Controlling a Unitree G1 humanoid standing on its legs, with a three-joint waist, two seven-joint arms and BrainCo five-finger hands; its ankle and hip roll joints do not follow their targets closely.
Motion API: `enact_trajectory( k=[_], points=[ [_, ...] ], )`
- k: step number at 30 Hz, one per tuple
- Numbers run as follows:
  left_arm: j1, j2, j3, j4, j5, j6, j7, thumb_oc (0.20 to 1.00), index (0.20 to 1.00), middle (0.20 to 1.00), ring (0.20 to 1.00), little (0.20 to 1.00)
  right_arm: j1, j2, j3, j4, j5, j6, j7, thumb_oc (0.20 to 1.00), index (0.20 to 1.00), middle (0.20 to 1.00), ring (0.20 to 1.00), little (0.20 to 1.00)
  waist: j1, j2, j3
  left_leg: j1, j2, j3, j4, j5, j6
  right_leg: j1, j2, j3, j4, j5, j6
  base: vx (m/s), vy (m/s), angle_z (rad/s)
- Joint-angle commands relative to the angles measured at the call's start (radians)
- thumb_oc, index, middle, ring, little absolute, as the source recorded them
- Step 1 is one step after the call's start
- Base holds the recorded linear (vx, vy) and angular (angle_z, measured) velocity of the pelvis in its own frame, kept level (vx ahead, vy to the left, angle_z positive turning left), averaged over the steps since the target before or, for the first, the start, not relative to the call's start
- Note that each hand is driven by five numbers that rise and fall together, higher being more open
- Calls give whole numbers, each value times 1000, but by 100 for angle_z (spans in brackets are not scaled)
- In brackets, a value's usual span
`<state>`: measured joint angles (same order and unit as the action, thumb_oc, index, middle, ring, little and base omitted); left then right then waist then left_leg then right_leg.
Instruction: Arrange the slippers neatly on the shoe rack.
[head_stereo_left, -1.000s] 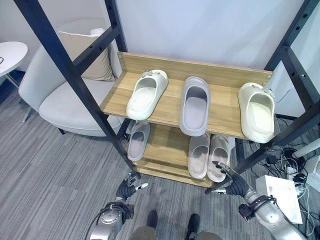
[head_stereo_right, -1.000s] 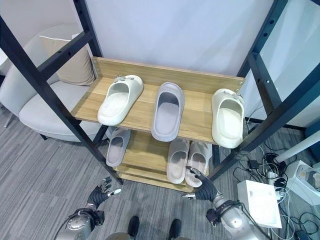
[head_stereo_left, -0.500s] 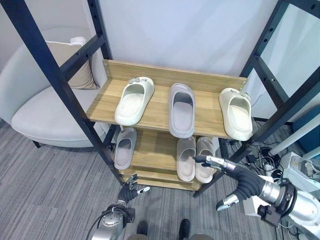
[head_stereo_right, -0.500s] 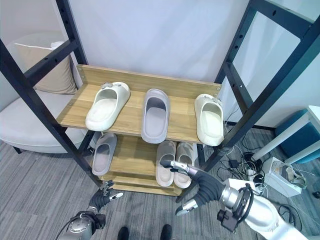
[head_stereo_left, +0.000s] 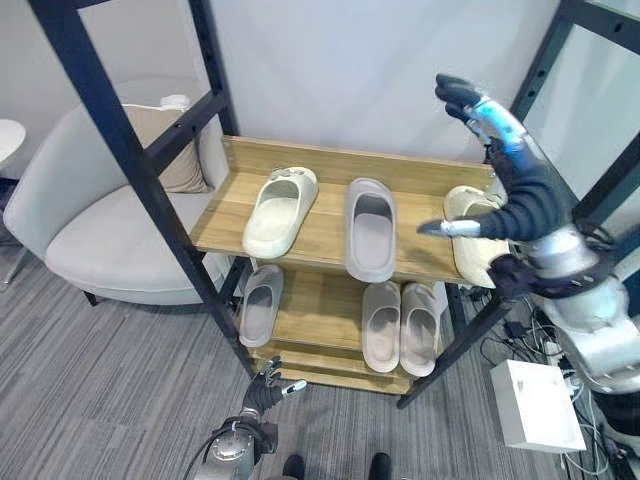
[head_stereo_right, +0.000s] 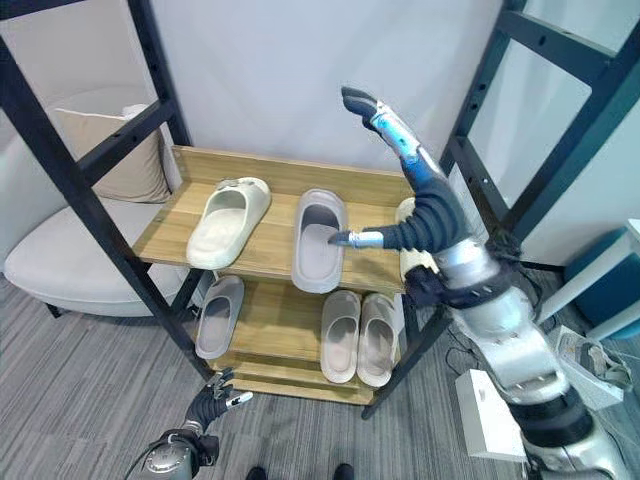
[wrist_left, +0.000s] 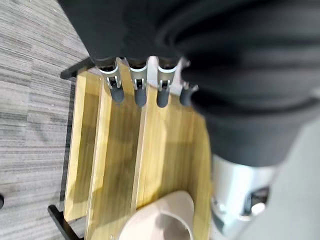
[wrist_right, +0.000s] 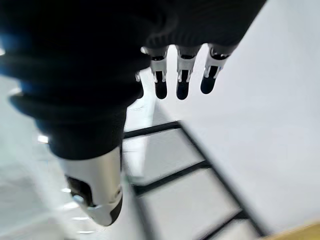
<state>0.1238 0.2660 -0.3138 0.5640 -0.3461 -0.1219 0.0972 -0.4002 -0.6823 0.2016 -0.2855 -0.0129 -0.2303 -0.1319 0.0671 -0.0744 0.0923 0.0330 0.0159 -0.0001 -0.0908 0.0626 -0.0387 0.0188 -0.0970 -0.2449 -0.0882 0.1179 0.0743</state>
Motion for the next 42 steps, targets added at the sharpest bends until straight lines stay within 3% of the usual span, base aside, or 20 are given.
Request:
enact_trajectory(
  k=[1, 6, 16, 22, 23, 24, 25, 30, 36, 42],
  points=[
    [-40, 19, -7, -6, -12, -36, -2, 1000, 1000, 1000, 1000, 1000, -77, -8, 5, 57, -154, 38, -98, 1000, 1000, 1000, 1000, 1000, 63, -16, 46, 31, 5, -13, 4, -62, -9, 95, -43, -43, 1, -90, 76, 40, 11, 16],
    [-21, 38, 2, 5, -5, -37, -11, 1000, 1000, 1000, 1000, 1000, -127, -38, 20, 244, -303, 96, -168, 1000, 1000, 1000, 1000, 1000, 110, -20, 64, 26, -3, -39, 4, -61, -4, 105, -49, -66, 1, -96, 79, 42, 16, 22],
    [-22, 54, 3, 20, -2, -42, -12, 1000, 1000, 1000, 1000, 1000, -149, -62, -6, 454, -347, 144, -230, 1000, 1000, 1000, 1000, 1000, 156, -21, 85, 1, -22, -79, 4, -57, 0, 114, -64, -114, 1, -101, 89, 41, 34, 17],
    [-28, 52, -16, 24, -2, -52, -11, 1000, 1000, 1000, 1000, 1000, -189, -39, 52, 592, -349, 151, -238, 1000, 1000, 1000, 1000, 1000, 173, -17, 94, -5, -28, -87, 4, -58, 4, 110, -68, -121, 1, -99, 92, 10, 18, 6],
    [-28, 53, -19, 22, -3, -54, -10, 1000, 1000, 1000, 1000, 1000, -198, -35, 60, 615, -347, 152, -244, 533, 533, 533, 533, 533, 174, -16, 95, -6, -29, -87, 4, -58, 3, 110, -69, -123, 1, -100, 92, 0, 0, 0],
    [-28, 53, -19, 22, -3, -54, -10, 1000, 1000, 1000, 1000, 1000, -198, -35, 60, 616, -347, 152, -244, 438, 438, 438, 438, 438, 174, -16, 95, -6, -29, -87, 4, -58, 3, 110, -69, -123, 1, -100, 92, 0, 0, 0],
    [-34, 53, -34, 24, -2, -57, -9, 1000, 1000, 1000, 1000, 1000, -224, -19, 88, 688, -349, 155, -264, 200, 200, 200, 200, 200, 182, -14, 97, -9, -31, -89, 4, -56, 3, 110, -70, -127, 1, -100, 92, 0, 0, 0],
    [-48, 47, -49, 32, -5, -62, 2, 1000, 1000, 1000, 1000, 1000, -265, 10, 118, 765, -334, 161, -286, 200, 200, 200, 200, 200, 194, -7, 101, -13, -33, -100, 4, -53, 0, 112, -73, -141, 1, -101, 93, 7, 6, 2],
    [-44, 40, -43, 47, 5, -60, 11, 1000, 1000, 1000, 1000, 1000, -240, 6, 95, 672, -367, 163, -296, 200, 200, 200, 200, 200, 184, -2, 94, -10, -33, -109, 4, -54, -1, 121, -74, -147, 1, -104, 93, 8, 3, 10],
    [-51, 26, -16, 53, 25, -46, 29, 1000, 1000, 1000, 1000, 1000, -105, 30, -81, 266, -380, 123, -321, 200, 200, 200, 200, 200, 146, 2, 80, 5, -29, -99, 4, -57, -4, 130, -71, -139, 1, -110, 91, 2, -11, 3]
  ],
)
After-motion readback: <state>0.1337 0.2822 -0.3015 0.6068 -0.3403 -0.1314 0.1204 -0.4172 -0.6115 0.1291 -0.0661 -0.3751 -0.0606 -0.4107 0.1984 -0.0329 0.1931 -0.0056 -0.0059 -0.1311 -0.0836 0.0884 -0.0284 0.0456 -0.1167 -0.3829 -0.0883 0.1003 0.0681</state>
